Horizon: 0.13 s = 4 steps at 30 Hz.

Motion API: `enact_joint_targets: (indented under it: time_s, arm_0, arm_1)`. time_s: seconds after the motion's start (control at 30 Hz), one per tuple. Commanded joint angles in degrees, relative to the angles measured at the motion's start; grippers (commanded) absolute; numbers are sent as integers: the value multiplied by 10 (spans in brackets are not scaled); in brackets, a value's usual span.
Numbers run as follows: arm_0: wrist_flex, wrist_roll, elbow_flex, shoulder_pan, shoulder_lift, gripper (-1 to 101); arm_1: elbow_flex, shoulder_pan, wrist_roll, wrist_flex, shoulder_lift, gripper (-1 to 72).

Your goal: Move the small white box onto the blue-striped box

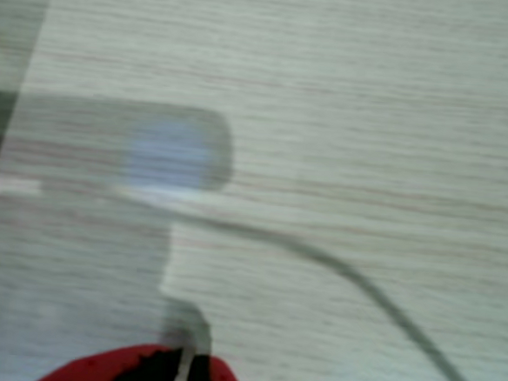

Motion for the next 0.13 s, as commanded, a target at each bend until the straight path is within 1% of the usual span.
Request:
enact_joint_targets:
  time_s: [0.0, 0.1]
  arm_0:
    - [15, 16, -11, -11, 22, -1]
    - [15, 16, -11, -11, 22, -1]
  arm_1:
    - [-6, 4, -13, -1, 15, 28]
    - [-6, 4, -13, -1, 15, 28]
